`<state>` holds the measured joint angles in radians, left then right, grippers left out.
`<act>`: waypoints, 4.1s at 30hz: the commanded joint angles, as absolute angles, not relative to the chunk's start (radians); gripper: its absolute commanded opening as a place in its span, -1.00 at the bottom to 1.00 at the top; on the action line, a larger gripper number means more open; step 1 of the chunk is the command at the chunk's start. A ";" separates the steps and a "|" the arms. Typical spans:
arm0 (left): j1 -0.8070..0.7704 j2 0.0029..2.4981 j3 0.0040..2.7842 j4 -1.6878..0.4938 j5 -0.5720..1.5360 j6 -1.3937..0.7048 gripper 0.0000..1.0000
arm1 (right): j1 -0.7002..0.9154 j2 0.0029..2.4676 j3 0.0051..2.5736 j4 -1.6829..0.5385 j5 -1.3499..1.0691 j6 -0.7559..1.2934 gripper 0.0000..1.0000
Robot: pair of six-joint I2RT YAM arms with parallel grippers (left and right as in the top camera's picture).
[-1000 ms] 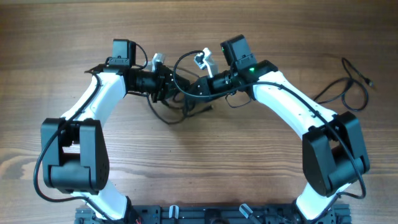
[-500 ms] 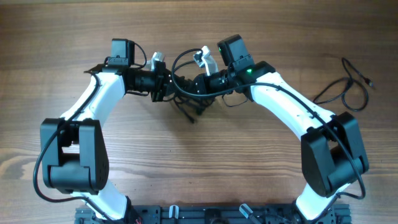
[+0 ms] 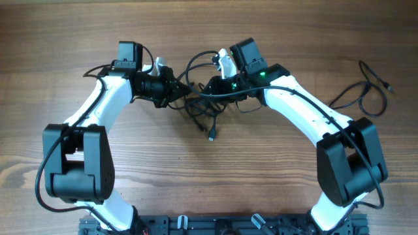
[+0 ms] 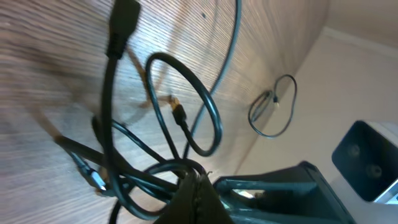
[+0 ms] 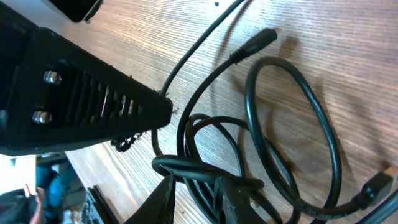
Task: Untangle cables
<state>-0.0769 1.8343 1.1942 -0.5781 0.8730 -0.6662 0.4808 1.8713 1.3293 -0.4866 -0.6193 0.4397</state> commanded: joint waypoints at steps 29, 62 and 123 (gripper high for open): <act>-0.083 1.829 1.197 -0.587 0.759 -0.496 -0.61 | 0.596 1.857 1.326 -0.513 -0.336 1.417 -0.31; -0.083 1.829 1.197 -0.591 0.750 -0.470 -0.62 | 0.663 1.851 1.322 -0.502 -0.105 1.184 -0.92; -0.181 1.819 1.197 -0.621 1.159 0.259 -0.92 | 0.414 1.765 1.322 -0.547 -0.580 0.778 -0.59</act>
<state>-0.1871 1.8221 1.1942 -0.6113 1.0748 0.1326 0.4271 1.7844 1.3281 -0.5461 -0.5438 0.7517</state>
